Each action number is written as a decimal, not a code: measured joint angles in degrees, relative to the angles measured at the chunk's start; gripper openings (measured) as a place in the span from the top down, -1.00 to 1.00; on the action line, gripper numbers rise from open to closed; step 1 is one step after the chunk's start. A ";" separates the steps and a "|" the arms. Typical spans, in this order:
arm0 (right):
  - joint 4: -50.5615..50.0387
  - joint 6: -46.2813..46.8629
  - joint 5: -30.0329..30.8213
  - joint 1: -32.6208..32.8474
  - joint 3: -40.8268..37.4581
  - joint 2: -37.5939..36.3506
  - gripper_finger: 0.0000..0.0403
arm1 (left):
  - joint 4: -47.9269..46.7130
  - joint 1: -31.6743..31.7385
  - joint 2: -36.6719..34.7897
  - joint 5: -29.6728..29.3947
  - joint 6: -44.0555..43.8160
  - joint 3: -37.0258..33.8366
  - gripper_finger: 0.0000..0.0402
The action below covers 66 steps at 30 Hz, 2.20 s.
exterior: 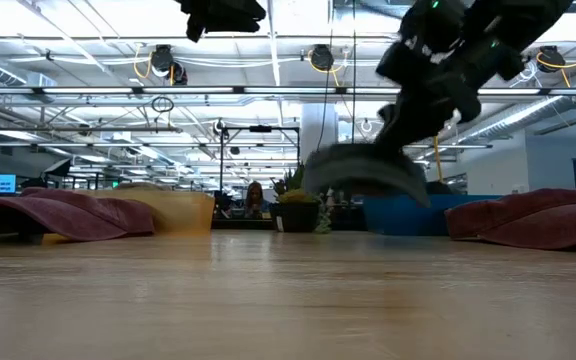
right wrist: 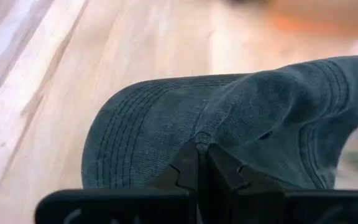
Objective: Pick & Place hat
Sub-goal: Put the black cap into the blue bin
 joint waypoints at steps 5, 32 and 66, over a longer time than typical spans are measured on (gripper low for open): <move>-5.95 -4.14 5.80 -2.33 0.24 -11.78 0.98 | 0.38 0.04 0.00 -0.03 -0.01 0.00 0.32; -31.23 -44.74 11.29 -32.58 7.13 -12.66 0.99 | 0.51 0.04 0.00 -0.09 0.22 0.00 0.32; -28.74 -43.14 18.97 -33.87 7.02 -12.38 0.44 | 0.42 0.04 0.00 -0.12 0.08 0.00 0.32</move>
